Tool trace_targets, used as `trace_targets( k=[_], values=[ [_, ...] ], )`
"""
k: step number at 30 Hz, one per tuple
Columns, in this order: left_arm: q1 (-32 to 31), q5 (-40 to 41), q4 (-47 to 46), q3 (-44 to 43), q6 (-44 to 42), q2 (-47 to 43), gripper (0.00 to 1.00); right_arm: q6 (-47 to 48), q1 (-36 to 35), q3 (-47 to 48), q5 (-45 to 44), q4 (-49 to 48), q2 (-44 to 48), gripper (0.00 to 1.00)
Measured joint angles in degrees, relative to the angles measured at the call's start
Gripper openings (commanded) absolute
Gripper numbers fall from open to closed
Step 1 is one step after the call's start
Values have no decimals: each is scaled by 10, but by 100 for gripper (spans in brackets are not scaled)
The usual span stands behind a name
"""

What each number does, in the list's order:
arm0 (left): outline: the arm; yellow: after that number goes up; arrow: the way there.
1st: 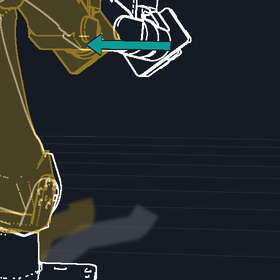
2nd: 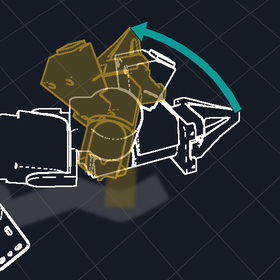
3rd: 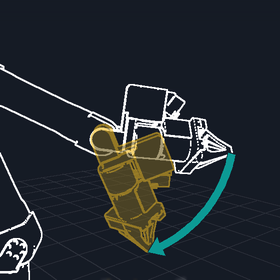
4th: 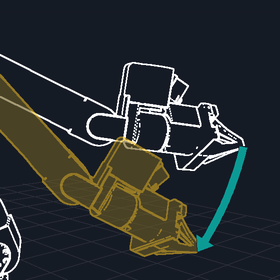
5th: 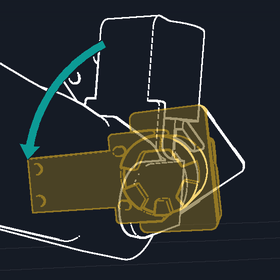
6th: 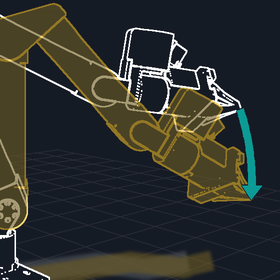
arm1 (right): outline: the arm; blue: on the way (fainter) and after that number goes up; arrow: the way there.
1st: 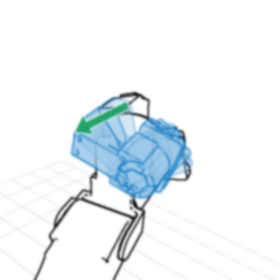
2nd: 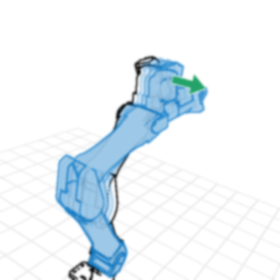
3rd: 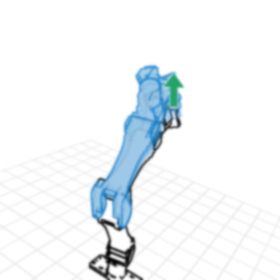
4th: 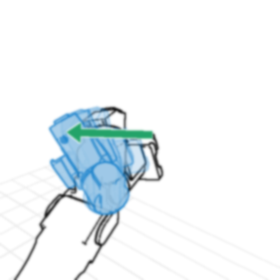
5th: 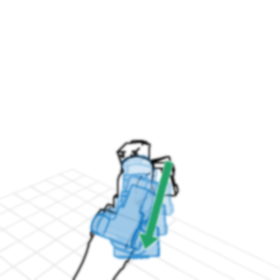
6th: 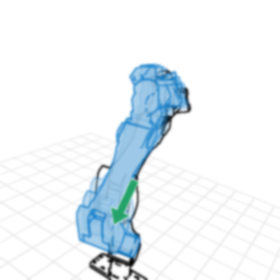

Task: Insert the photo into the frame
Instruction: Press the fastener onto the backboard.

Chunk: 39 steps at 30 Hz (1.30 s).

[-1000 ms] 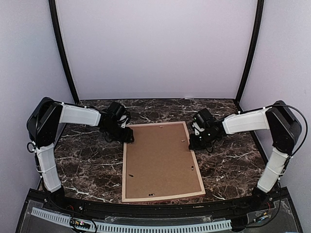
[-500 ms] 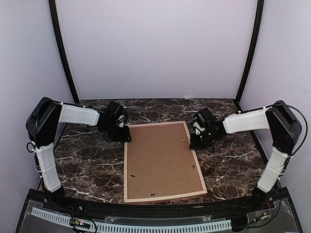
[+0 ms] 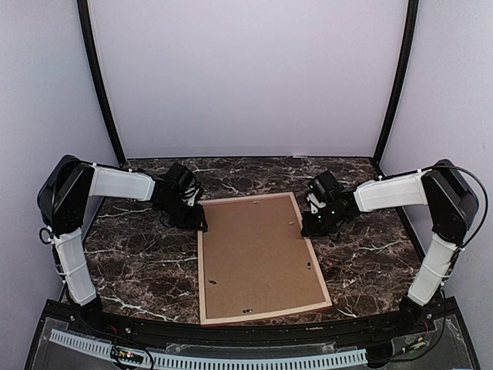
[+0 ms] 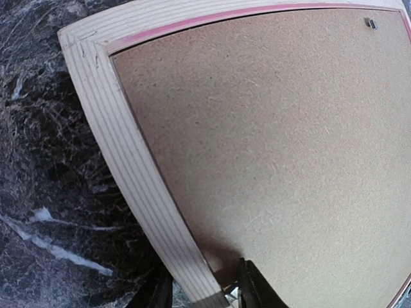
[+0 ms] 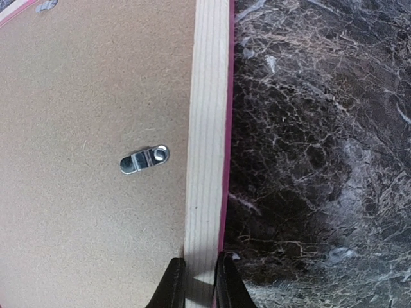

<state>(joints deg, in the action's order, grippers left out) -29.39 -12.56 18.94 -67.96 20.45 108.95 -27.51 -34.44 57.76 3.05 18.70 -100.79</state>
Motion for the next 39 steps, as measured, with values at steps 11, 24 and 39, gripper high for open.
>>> trace_targets(
  k=[11, 24, 39],
  values=[
    [-5, -16, 30, 0, -5, -10, 51, 2, 0, -1, 2, -2, 0, 12],
    [-12, -27, 15, 59, 0, -74, 73, -1, 1, -5, 2, -7, 2, 10],
    [-78, -31, 8, 164, 15, -176, 85, -21, 53, -14, 23, -68, -9, 4]
  ],
)
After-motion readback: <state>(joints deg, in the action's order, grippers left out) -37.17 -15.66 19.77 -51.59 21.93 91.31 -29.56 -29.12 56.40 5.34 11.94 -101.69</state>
